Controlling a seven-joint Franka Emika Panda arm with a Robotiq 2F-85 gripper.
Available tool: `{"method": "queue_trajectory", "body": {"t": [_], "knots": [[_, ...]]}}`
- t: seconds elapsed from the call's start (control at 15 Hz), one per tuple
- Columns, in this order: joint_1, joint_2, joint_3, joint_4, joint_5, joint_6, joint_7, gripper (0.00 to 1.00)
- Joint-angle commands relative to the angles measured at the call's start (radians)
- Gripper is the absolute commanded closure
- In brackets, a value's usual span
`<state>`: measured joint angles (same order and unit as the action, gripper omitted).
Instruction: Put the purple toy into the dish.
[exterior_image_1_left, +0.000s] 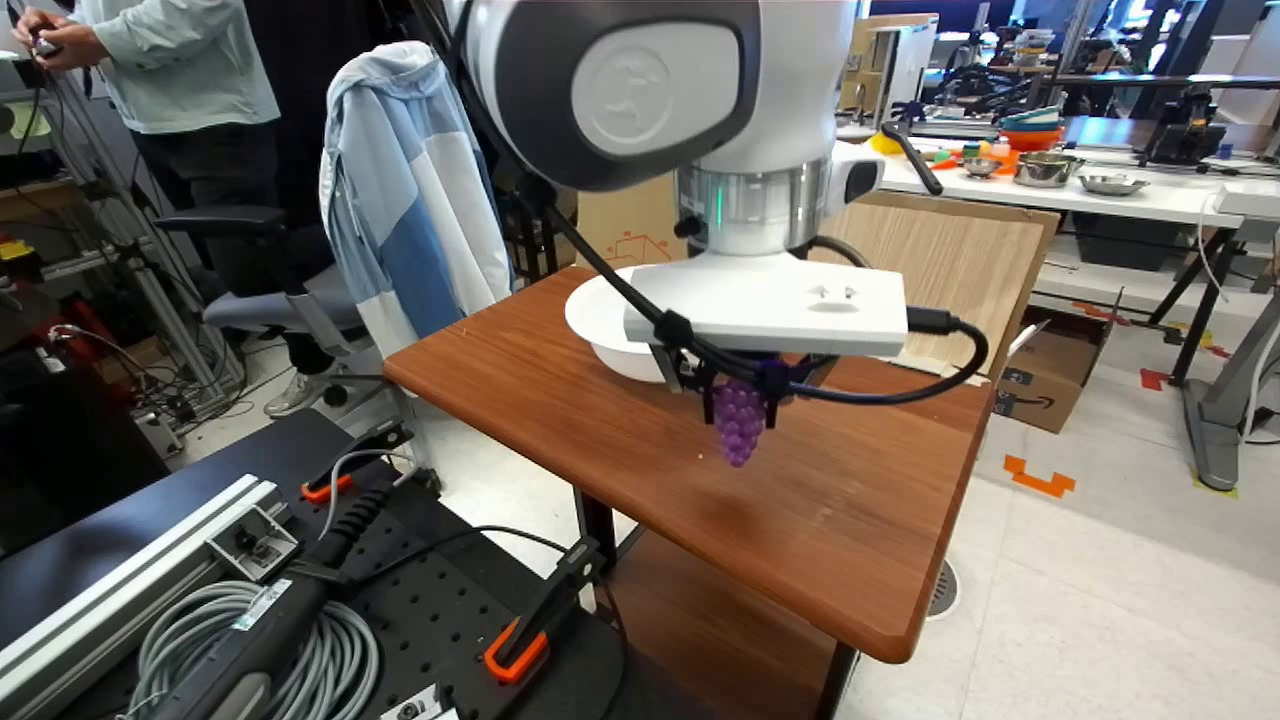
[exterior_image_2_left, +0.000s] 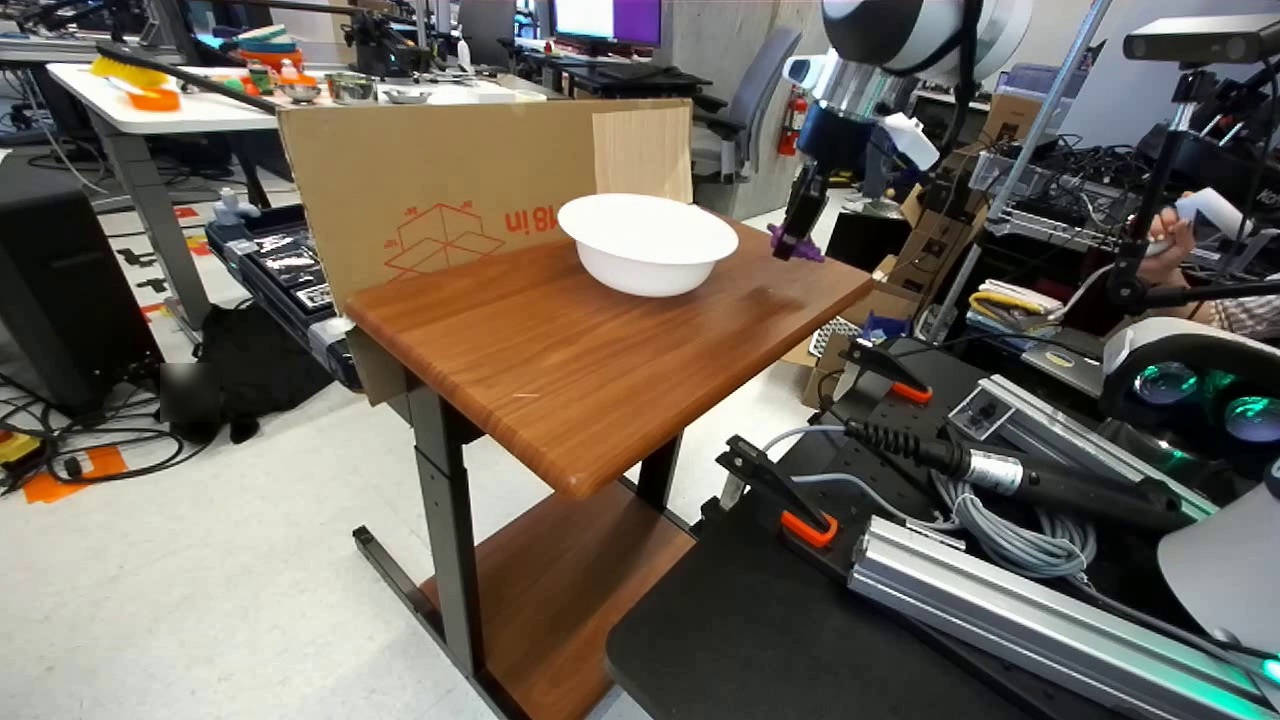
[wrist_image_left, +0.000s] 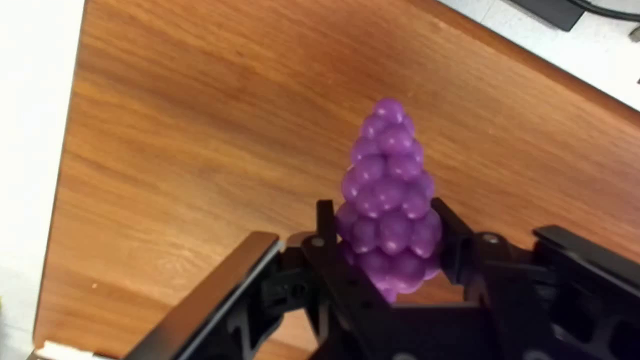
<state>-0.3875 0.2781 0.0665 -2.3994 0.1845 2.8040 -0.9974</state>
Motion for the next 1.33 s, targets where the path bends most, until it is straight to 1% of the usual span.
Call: {"method": "queue_trajectory", "body": {"t": [0.0,0.07,0.13,0.27,0.4,0.47,0.73,1.0,1.27], "knots": [[-0.020,-0.226,0.071,-0.102,0.194,0.007,-0.110,0.77],[0.017,-0.261,0.061,-0.098,0.254,0.023,-0.107,0.77],[0.001,-0.283,0.097,-0.090,0.283,0.037,-0.091,0.77],[0.036,-0.292,0.102,-0.046,0.264,0.043,-0.012,0.77],[0.056,-0.269,0.121,0.000,0.188,0.040,0.084,0.77],[0.165,-0.253,0.031,0.022,0.155,0.031,0.128,0.77],[0.269,-0.134,0.013,0.135,-0.003,-0.017,0.313,0.77],[0.297,0.019,0.006,0.259,-0.081,-0.113,0.420,0.77],[0.282,0.152,-0.011,0.364,-0.136,-0.249,0.501,0.77]]}}
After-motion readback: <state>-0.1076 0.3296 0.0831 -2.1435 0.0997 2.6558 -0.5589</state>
